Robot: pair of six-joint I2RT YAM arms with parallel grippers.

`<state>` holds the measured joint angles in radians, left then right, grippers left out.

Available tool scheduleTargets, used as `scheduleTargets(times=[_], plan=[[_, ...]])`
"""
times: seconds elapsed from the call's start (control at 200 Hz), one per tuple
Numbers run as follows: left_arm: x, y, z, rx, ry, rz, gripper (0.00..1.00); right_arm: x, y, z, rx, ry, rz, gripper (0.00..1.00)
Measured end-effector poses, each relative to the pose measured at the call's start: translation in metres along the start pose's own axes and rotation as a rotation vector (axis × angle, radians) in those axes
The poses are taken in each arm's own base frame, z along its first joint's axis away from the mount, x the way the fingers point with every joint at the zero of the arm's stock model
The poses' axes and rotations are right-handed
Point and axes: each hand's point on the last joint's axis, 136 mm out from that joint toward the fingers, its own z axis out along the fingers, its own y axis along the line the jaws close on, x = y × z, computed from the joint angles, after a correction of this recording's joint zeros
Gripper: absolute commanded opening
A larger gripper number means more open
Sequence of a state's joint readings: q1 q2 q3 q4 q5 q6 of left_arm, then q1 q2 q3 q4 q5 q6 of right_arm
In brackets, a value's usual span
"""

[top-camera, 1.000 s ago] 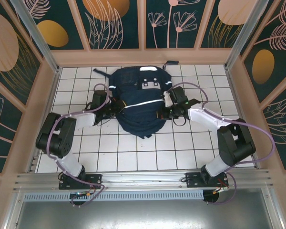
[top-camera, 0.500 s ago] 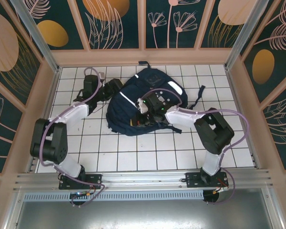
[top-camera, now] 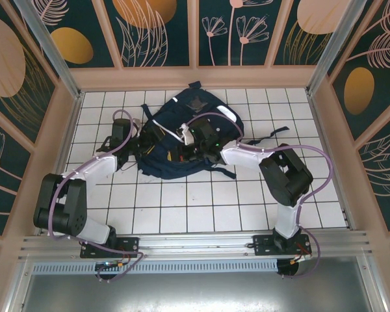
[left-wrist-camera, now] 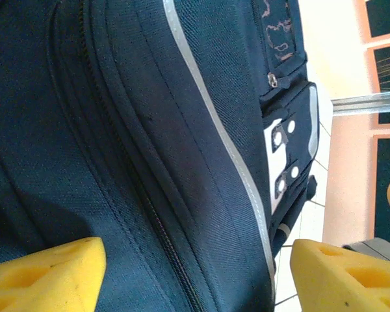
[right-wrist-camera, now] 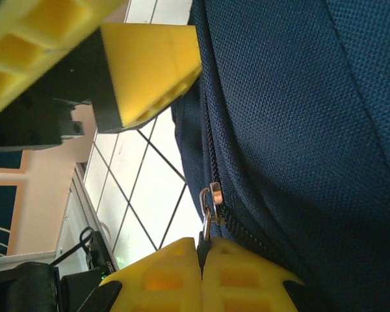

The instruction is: Pack books, pencil case, and school supplies into a backpack

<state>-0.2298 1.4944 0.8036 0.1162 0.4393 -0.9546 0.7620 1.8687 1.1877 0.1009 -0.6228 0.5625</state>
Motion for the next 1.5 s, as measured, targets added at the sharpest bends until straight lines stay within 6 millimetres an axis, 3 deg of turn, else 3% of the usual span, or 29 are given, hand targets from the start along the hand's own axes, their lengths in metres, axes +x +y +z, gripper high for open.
scheduleTargets(times=[0.13, 0.23, 0.375, 0.42, 0.736, 0.856, 1.026, 1.211, 1.366, 1.501], plan=[[0.001, 0.009, 0.009, -0.017, 0.012, -0.012, 0.63, 0.001, 0.000, 0.000, -0.011, -0.007, -0.006, 0.00], [0.005, 0.021, 0.019, -0.045, 0.035, -0.027, 0.39, 0.003, 0.000, 0.001, -0.008, -0.004, -0.010, 0.00], [0.007, 0.030, 0.025, -0.061, 0.051, -0.039, 0.14, 0.009, -0.003, 0.004, 0.022, 0.007, -0.030, 0.00], [0.008, 0.030, 0.025, -0.064, 0.051, -0.051, 0.00, 0.011, -0.005, 0.005, 0.034, 0.012, -0.037, 0.00], [0.019, 0.028, 0.027, -0.068, 0.088, -0.053, 0.00, 0.027, -0.022, 0.000, 0.139, 0.039, -0.128, 0.00], [0.026, 0.020, 0.026, -0.082, 0.136, -0.020, 0.00, 0.032, -0.028, -0.019, 0.201, 0.043, -0.182, 0.00], [0.007, 0.007, 0.023, -0.087, 0.094, 0.046, 0.00, 0.035, -0.046, -0.058, 0.258, 0.074, -0.173, 0.00], [0.007, 0.008, 0.024, -0.088, 0.097, 0.048, 0.00, 0.038, -0.072, -0.078, 0.349, 0.105, -0.171, 0.00], [0.010, 0.006, 0.025, -0.074, 0.115, 0.048, 0.00, 0.025, -0.101, -0.099, 0.442, 0.077, -0.161, 0.00], [0.013, -0.003, 0.026, -0.048, 0.133, 0.064, 0.00, 0.011, -0.110, -0.110, 0.475, 0.067, -0.159, 0.00]])
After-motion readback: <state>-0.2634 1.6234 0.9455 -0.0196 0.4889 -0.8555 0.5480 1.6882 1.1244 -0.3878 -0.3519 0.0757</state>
